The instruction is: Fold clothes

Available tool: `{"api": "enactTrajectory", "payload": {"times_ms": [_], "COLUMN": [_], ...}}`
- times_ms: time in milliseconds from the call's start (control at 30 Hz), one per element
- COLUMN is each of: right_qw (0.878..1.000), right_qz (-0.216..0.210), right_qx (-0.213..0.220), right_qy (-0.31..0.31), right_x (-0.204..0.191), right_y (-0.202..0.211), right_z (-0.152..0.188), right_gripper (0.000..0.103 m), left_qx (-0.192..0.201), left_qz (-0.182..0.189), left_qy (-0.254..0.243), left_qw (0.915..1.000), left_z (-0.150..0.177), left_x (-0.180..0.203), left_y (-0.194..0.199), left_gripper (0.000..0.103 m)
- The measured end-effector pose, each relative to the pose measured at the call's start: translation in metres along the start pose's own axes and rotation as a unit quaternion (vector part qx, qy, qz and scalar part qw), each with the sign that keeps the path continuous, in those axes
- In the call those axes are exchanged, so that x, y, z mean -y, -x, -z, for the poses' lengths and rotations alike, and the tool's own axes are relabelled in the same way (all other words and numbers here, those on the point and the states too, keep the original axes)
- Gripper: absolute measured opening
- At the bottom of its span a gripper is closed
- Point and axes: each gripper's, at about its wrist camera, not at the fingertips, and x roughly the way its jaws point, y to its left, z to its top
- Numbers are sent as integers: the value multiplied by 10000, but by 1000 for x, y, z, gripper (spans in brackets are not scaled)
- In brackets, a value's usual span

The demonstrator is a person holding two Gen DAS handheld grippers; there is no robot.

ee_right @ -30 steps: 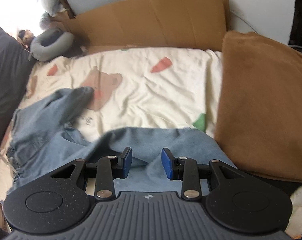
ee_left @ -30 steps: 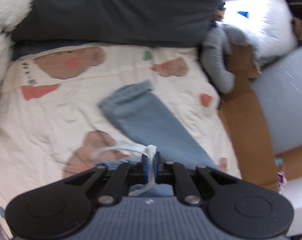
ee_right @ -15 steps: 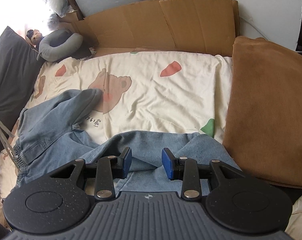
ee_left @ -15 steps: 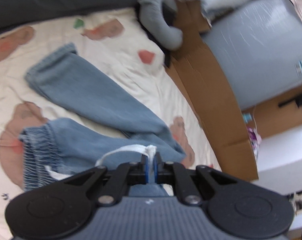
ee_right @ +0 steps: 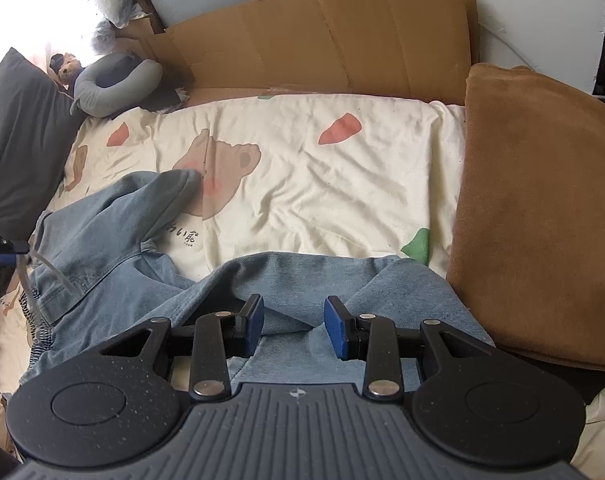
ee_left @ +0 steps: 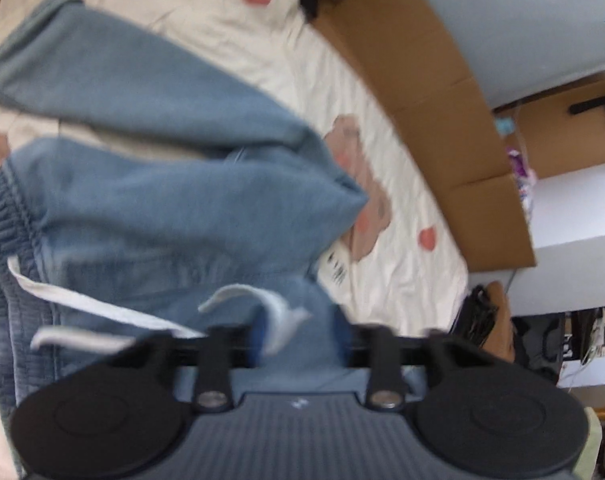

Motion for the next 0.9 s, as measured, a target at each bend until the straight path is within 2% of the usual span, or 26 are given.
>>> {"api": "enactTrajectory", "payload": {"times_ms": [233,333,467,667,900], "right_qw": [9998,9996,9993,9986,9969], "right_qz": [-172,-253,-360,-491,-626], "right_qx": [67,87,113,186,394], "right_qy": [-8,-8,-8,76,263], "right_x": [-7,-10,-14,-16,-19], "right_y": [-1,-2,-3,2,11], "right_z": [-3,-5,-8,-25,-51], "right_gripper": [40,40,41,46,47], "left_qx": [201,395,567,805,1077], "left_qz": [-285,-512,-875,-1451,-1789], "left_qy": [-136,-195,-10,367,894], "left_qw": [9993,9977,9945,9855,9739], "left_z": [-3,-8,-9,3,22], "left_x": [-1,-4,-21,-53,-84], "left_y": [29,48,78,133,182], "left_gripper": [58,65,67,68,72]}}
